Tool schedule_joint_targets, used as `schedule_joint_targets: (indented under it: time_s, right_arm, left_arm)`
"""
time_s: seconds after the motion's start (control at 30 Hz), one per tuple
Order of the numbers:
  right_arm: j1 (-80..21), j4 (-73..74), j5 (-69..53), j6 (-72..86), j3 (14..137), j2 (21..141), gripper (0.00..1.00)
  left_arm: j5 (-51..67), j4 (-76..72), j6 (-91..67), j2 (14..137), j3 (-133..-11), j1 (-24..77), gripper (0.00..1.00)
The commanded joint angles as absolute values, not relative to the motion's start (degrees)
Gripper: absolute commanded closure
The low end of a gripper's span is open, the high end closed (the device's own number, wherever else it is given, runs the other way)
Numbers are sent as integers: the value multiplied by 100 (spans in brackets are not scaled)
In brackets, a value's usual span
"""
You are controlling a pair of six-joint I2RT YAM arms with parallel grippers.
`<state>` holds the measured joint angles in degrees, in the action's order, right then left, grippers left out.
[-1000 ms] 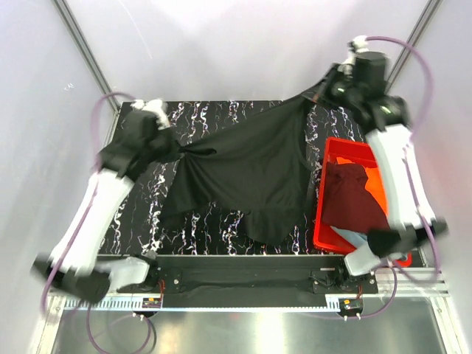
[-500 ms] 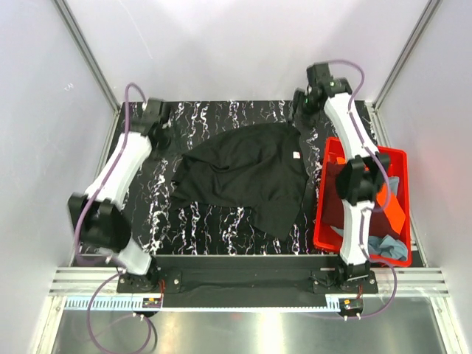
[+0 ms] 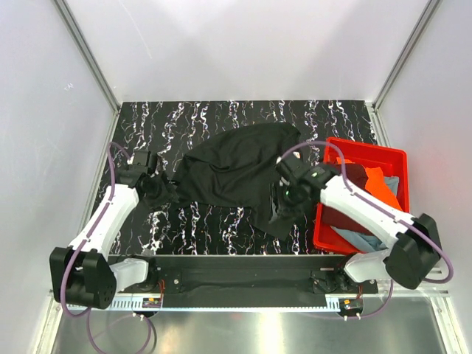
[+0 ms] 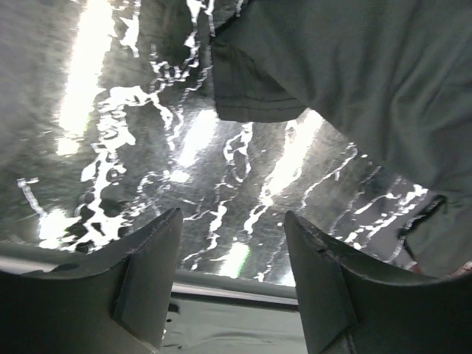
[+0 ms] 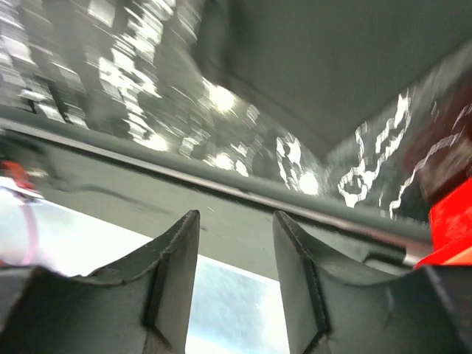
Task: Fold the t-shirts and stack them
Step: Flatten the tshirt out
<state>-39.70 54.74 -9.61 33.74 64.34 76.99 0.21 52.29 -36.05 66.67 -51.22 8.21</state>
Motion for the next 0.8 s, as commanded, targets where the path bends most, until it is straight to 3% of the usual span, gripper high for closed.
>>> schedule_joint_targets:
  time_s: [0.0, 0.2, 0.77]
  right_arm:
    - [-4184, 5203, -669, 3919, 5995, 7699, 48]
    - [-4192, 4694, -308, 4823, 5230, 7760, 44]
    - [-4078, 3964, 352, 6662, 4043, 7769, 49]
  left_arm:
    - [632, 4641, -3779, 6680, -5098, 712, 40]
    - [887, 4395, -3850, 6636, -4861, 545, 48]
    - [1019, 4491, -3718, 6522, -4737, 229, 50]
